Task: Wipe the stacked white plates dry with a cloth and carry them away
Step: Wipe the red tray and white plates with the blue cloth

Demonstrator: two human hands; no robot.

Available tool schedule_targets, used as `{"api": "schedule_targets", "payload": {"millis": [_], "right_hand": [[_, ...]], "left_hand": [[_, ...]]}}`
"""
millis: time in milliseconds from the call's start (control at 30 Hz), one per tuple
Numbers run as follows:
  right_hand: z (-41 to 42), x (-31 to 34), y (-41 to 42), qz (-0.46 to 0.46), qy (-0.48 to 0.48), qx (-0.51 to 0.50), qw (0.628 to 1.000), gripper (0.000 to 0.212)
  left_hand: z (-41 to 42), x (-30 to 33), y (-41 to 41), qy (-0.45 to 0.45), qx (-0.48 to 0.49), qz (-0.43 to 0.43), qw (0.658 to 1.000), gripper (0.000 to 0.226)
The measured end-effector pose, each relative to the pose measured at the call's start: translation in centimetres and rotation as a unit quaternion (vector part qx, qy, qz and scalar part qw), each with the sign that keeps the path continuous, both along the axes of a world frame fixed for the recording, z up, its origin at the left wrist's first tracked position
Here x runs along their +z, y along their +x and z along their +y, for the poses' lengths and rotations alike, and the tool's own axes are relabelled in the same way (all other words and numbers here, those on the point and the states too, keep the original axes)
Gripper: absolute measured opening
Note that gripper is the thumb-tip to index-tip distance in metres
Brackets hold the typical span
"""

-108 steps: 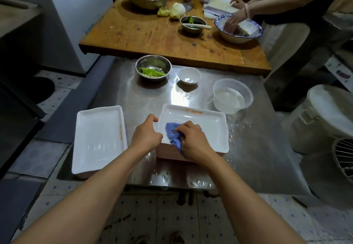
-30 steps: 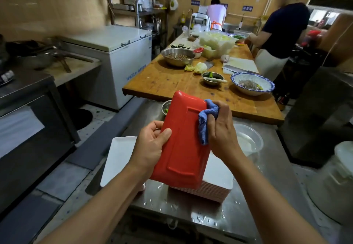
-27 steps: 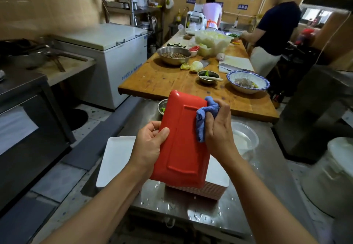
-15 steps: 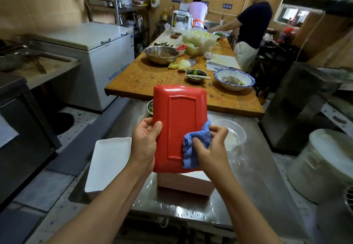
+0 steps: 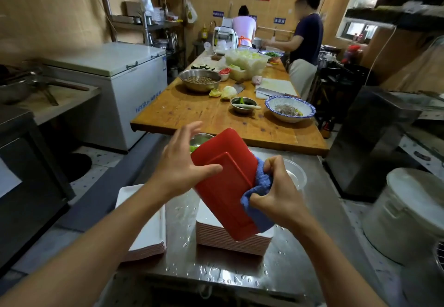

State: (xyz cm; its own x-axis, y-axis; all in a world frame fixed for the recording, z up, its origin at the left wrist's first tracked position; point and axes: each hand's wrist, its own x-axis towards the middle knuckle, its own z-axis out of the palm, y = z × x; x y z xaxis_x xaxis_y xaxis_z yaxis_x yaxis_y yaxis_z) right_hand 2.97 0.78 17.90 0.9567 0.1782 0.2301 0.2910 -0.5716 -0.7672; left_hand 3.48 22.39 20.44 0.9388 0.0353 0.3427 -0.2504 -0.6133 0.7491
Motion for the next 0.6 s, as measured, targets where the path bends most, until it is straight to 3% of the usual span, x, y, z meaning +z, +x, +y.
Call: {"api": "schedule_targets", "payload": {"millis": [67, 200, 333, 600], "right_hand": [[-0.3, 0.8, -0.2, -0.013, -0.031, 0.032, 0.999, 0.051], [-0.8, 2.5, -0.2, -0.001, -0.044, 0.088, 0.995, 0.05], [-0.9, 3.0, 0.1, -0.05, -0.046, 0.104, 0.992, 0.043], [3.5, 3.1, 0.5, -0.207, -0.072, 0.094, 0.971, 0.035]], "left_hand": [[0.1, 1.3, 0.6, 0.026, -0.073, 0.05, 0.996, 0.081], [0.4, 1.3, 0.7, -0.035, -0.168, 0.113, 0.979, 0.05], [0.5, 0.2, -0.2, -0.14, -0.155, 0.099, 0.973, 0.041], [0.6, 0.3, -1.8, -0.248, -0.103, 0.084, 0.96, 0.039]]}}
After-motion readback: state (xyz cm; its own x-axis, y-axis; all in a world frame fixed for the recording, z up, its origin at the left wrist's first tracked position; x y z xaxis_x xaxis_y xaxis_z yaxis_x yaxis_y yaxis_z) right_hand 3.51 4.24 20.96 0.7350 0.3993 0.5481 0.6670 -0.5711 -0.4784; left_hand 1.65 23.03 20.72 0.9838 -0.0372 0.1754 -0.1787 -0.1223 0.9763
